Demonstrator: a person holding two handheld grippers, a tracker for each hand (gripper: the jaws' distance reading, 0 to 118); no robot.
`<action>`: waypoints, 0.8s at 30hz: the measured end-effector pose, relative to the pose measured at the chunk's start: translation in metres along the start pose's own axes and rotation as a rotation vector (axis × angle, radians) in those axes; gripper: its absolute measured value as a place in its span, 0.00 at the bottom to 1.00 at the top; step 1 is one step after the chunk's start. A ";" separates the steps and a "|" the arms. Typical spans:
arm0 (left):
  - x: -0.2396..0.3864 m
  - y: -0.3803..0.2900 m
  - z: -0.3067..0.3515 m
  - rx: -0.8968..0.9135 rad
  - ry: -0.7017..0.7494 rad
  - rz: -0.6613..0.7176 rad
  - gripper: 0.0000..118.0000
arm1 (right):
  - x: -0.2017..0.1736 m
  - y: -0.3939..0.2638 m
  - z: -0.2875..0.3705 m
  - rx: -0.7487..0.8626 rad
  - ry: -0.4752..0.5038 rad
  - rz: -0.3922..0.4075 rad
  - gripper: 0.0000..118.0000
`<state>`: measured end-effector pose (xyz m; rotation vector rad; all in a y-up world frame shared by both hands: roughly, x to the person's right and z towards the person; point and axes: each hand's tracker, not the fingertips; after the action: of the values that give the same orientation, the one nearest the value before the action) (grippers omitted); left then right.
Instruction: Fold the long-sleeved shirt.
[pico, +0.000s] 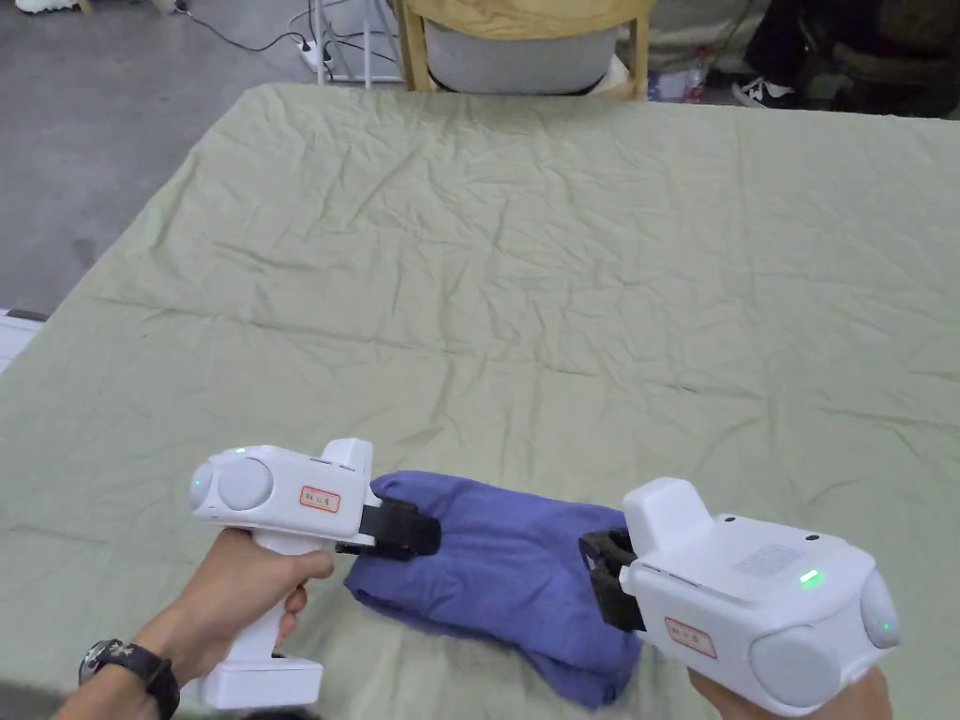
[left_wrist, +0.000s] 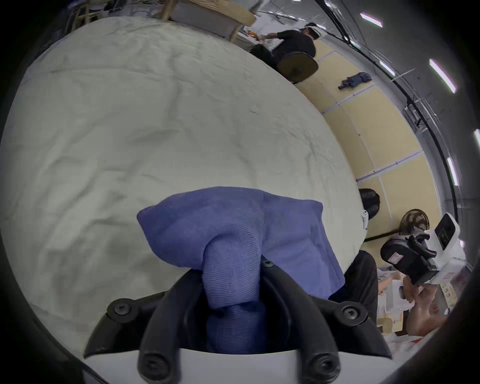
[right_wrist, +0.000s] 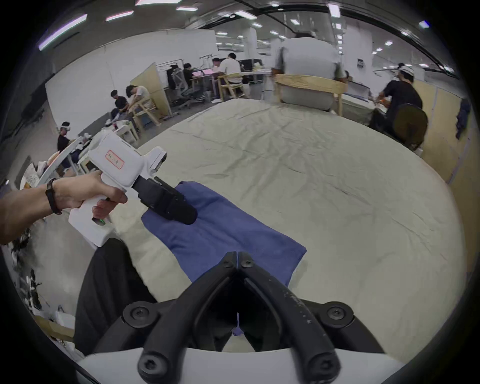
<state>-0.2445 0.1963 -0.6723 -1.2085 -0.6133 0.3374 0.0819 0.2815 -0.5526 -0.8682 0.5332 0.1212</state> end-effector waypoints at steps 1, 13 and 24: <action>-0.009 0.001 0.007 0.004 0.012 0.006 0.17 | -0.007 0.006 -0.007 0.001 0.007 0.006 0.01; -0.118 0.019 0.104 0.010 0.209 0.057 0.17 | -0.085 0.075 -0.087 -0.011 0.166 0.098 0.01; -0.186 0.022 0.167 0.019 0.367 0.117 0.16 | -0.119 0.107 -0.127 -0.017 0.233 0.128 0.01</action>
<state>-0.4909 0.2284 -0.7047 -1.2515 -0.2227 0.2107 -0.1049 0.2683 -0.6347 -0.8701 0.8073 0.1427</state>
